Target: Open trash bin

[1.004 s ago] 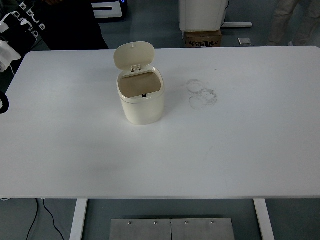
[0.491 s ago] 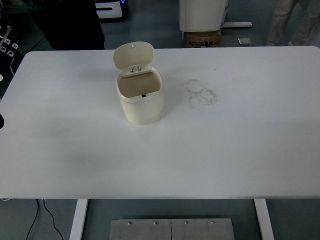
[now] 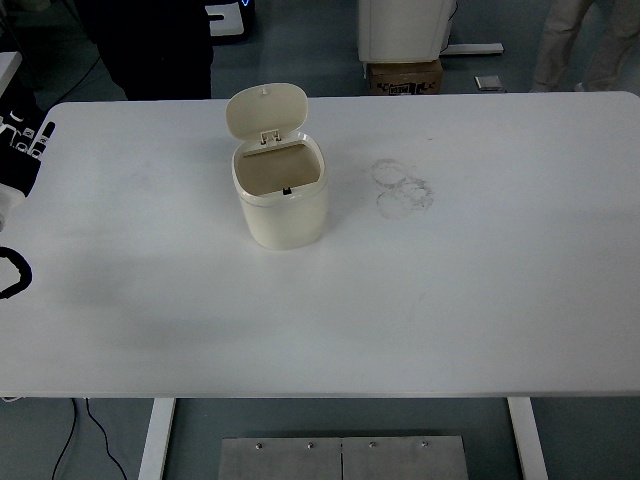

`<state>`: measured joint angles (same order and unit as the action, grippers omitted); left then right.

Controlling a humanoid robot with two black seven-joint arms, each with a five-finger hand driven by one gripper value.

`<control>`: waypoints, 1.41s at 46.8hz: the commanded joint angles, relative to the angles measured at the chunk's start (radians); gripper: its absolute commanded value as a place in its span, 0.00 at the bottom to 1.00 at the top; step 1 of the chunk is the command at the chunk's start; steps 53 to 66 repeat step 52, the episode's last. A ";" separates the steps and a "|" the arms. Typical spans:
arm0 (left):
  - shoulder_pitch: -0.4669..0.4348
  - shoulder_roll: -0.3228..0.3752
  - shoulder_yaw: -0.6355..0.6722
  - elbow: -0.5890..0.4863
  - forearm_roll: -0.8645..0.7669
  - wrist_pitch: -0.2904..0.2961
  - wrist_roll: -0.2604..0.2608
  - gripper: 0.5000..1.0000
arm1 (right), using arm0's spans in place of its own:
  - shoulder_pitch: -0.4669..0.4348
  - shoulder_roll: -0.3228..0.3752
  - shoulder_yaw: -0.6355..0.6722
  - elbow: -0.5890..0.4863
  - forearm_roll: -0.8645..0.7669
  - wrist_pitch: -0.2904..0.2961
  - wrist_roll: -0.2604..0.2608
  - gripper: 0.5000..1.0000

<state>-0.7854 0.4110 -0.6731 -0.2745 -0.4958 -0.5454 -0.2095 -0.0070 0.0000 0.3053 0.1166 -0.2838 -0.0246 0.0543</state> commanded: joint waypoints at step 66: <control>0.035 -0.034 0.007 -0.003 0.028 0.022 -0.001 1.00 | 0.001 0.000 -0.002 0.001 -0.009 0.000 -0.007 0.98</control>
